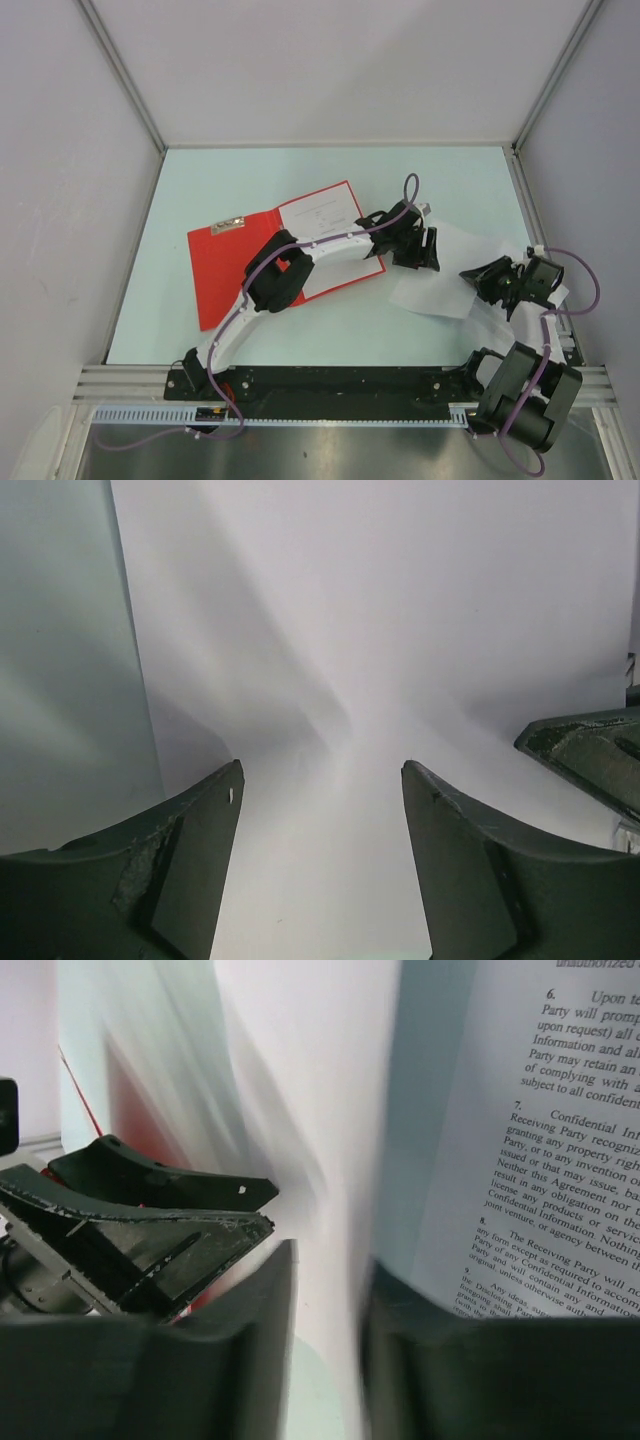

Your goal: Put the files into the folder

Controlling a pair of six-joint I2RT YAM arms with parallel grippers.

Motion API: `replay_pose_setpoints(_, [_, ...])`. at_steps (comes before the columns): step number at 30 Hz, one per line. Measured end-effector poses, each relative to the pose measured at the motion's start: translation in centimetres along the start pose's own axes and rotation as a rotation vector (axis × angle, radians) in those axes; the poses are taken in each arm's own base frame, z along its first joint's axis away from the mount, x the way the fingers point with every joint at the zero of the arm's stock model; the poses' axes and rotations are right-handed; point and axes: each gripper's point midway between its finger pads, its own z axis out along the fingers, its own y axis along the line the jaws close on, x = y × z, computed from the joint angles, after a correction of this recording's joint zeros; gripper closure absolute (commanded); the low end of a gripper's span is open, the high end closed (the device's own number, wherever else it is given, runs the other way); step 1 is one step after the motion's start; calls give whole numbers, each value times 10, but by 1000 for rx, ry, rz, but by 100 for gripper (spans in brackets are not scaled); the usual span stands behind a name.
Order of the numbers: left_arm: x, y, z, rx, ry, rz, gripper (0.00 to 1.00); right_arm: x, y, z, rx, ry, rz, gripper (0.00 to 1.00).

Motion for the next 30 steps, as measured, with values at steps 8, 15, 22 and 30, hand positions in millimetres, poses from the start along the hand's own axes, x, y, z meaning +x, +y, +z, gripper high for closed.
replay_pose_setpoints(8, [-8, -13, -33, -35, 20, 54, 11, -4, 4, 2, 59, -6, -97, 100])
replay_pose_setpoints(15, [-75, -100, -240, 121, -298, 198, 10, -51, 185, -18, -121, -149, -580, 100])
replay_pose_setpoints(22, [-78, -26, -454, 20, -772, 176, 8, 69, 341, -29, -527, 38, -925, 100])
replay_pose_setpoints(30, [-14, 122, -443, -306, -660, -56, 8, 188, 369, -30, -821, 429, -913, 100])
